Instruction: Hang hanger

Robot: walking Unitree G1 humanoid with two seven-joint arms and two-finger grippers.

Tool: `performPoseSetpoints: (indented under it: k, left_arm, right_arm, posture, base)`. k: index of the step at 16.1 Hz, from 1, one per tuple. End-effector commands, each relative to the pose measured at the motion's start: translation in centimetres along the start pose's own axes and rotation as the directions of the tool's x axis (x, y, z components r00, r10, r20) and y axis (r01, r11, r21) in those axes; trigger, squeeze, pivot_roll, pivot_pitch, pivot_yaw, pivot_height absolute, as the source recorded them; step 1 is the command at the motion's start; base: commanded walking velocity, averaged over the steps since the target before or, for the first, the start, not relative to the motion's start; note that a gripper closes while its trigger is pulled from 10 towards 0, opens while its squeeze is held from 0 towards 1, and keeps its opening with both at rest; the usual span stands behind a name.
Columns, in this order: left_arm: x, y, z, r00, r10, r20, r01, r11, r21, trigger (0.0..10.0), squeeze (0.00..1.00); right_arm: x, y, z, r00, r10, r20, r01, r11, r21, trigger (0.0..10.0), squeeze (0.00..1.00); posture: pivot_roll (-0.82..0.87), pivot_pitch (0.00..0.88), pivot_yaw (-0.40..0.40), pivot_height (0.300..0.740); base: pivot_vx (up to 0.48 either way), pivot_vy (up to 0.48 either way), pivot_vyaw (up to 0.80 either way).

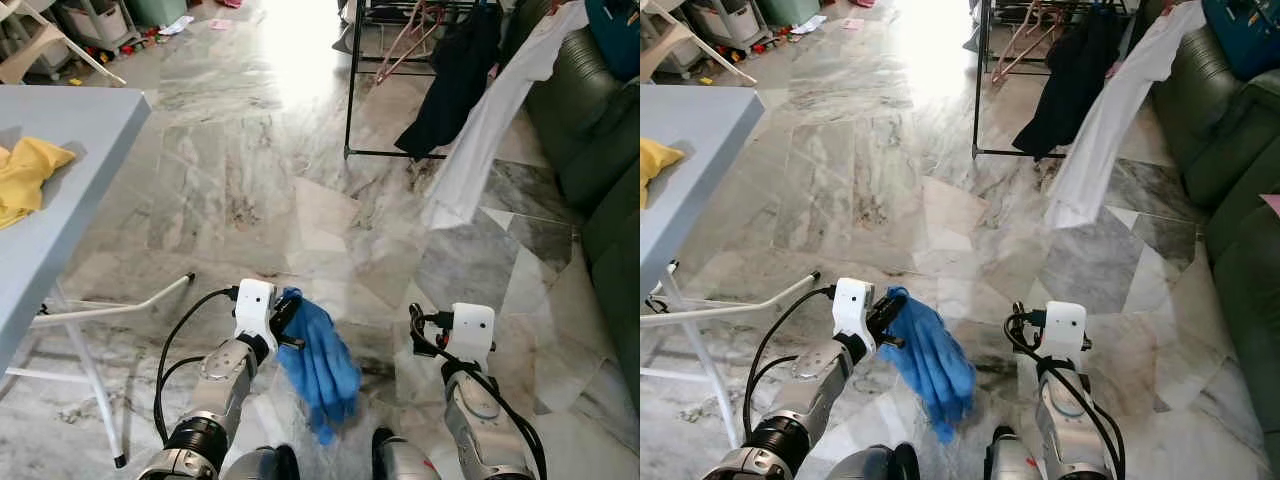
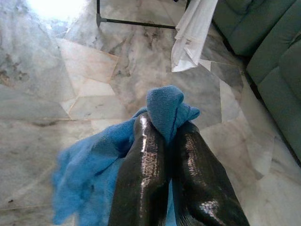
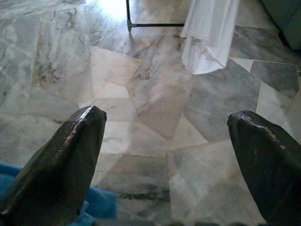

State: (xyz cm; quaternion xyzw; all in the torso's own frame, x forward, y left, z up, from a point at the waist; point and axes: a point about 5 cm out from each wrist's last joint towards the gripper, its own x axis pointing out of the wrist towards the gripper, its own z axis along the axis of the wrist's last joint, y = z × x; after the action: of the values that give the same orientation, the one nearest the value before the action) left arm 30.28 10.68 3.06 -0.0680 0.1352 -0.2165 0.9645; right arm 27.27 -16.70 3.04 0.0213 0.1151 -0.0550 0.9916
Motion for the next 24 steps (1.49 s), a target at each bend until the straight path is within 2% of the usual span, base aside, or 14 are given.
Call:
performPoseSetpoints:
  k: [1, 5, 7, 8, 9, 13, 14, 15, 16, 18, 20, 22, 23, 24]
  left_arm:
    - [-0.1, 0.0, 0.1, 1.000, 0.000, 0.007, 0.000, 1.000, 0.003, 10.0, 0.00]
    - [0.0, 0.0, 0.4, 1.000, 0.005, 0.026, -0.005, 1.000, 0.012, 10.0, 0.00]
    - [0.3, -0.6, 1.3, 0.996, -0.021, 0.087, 0.019, 1.000, 0.021, 10.0, 0.00]
    - [0.7, -1.4, 2.2, 0.989, -0.065, 0.130, 0.060, 0.997, 0.046, 10.0, 0.00]
    - [1.8, -2.6, 4.7, 0.968, -0.128, 0.214, 0.116, 0.991, 0.067, 10.0, 0.00]
    - [2.9, -3.2, 9.6, 0.908, -0.256, 0.331, 0.218, 0.965, 0.148, 10.0, 0.00]
    - [2.9, -3.5, 11.1, 0.872, -0.350, 0.342, 0.289, 0.933, 0.216, 10.0, 0.00]
    - [2.6, -4.1, 12.6, 0.816, -0.490, 0.308, 0.388, 0.858, 0.336, 10.0, 0.00]
    - [2.4, -4.3, 12.9, 0.791, -0.548, 0.273, 0.427, 0.813, 0.395, 10.0, 0.00]
    - [1.9, -4.7, 12.9, 0.743, -0.642, 0.186, 0.496, 0.716, 0.491, 10.0, 0.00]
    - [1.2, -4.9, 12.0, 0.706, -0.704, 0.079, 0.524, 0.594, 0.610, 10.0, 0.00]
    - [0.7, -5.1, 11.9, 0.684, -0.728, 0.045, 0.511, 0.523, 0.682, 10.0, 0.00]
    - [0.7, -5.1, 12.1, 0.684, -0.728, 0.050, 0.500, 0.517, 0.695, 10.0, 0.00]
    - [0.8, -4.9, 12.9, 0.701, -0.707, 0.096, 0.442, 0.536, 0.719, 10.0, 0.00]
  right_arm:
    - [-0.2, -0.2, -0.2, 1.000, -0.007, -0.006, 0.007, 1.000, -0.003, 10.0, 0.00]
    - [-0.1, -0.1, -0.1, 1.000, -0.005, -0.004, 0.005, 1.000, -0.008, 10.0, 0.00]
    - [-0.3, 0.0, -0.3, 1.000, 0.019, -0.013, -0.020, 1.000, -0.025, 10.0, 0.00]
    - [-0.4, 0.0, -0.3, 0.999, 0.046, -0.015, -0.047, 0.997, -0.055, 10.0, 0.00]
    - [-0.4, 0.0, 0.0, 0.995, 0.100, -0.009, -0.101, 0.989, -0.108, 10.0, 0.00]
    - [-0.3, -1.9, 1.3, 0.993, 0.113, 0.016, -0.110, 0.984, -0.139, 10.0, 0.00]
    - [-0.4, -2.6, 1.8, 0.989, 0.142, 0.035, -0.134, 0.978, -0.162, 10.0, 0.00]
    - [-0.6, -3.5, 2.6, 0.982, 0.179, 0.054, -0.165, 0.965, -0.202, 10.0, 0.00]
    - [-0.8, -3.8, 2.9, 0.978, 0.200, 0.056, -0.183, 0.958, -0.222, 10.0, 0.00]
    - [-1.2, -4.1, 3.5, 0.962, 0.265, 0.062, -0.238, 0.930, -0.279, 10.0, 0.00]
    - [-1.7, -4.1, 3.9, 0.935, 0.354, 0.031, -0.323, 0.882, -0.344, 10.0, 0.00]
    - [-2.4, -3.8, 3.4, 0.898, 0.439, -0.040, -0.420, 0.826, -0.377, 10.0, 0.00]
    - [-2.6, -3.7, 3.2, 0.887, 0.458, -0.059, -0.444, 0.810, -0.382, 10.0, 0.00]
    - [-3.1, -3.2, 2.7, 0.867, 0.489, -0.090, -0.485, 0.791, -0.372, 10.0, 0.00]
  posture:
    - [-0.15, 0.212, 0.069, 0.740]
    - [-0.14, 0.227, 0.069, 0.740]
    - [-0.14, 0.233, 0.065, 0.740]
    - [-0.14, 0.235, 0.063, 0.740]
    - [-0.15, 0.237, 0.063, 0.740]
    - [-0.16, 0.246, 0.070, 0.740]
    - [-0.17, 0.249, 0.082, 0.740]
    - [-0.17, 0.251, 0.088, 0.740]
    - [-0.17, 0.253, 0.098, 0.740]
    - [-0.16, 0.258, 0.111, 0.740]
    - [-0.16, 0.263, 0.130, 0.740]
    - [-0.16, 0.266, 0.134, 0.740]
    - [-0.16, 0.267, 0.138, 0.740]
    - [-0.15, 0.268, 0.140, 0.740]
  base:
    - [0.000, 0.000, 0.00]
    - [0.000, 0.000, 0.00]
    - [0.000, 0.000, 0.00]
    - [0.000, 0.000, 0.00]
    - [0.000, 0.000, 0.00]
    - [0.000, 0.000, 0.00]
    - [0.000, 0.000, 0.00]
    - [0.000, 0.000, 0.00]
    - [0.000, 0.000, 0.00]
    - [0.000, 0.000, 0.00]
    - [0.000, 0.000, 0.00]
    - [0.000, 0.000, 0.00]
    - [0.000, 0.000, 0.00]
    - [0.000, 0.000, 0.00]
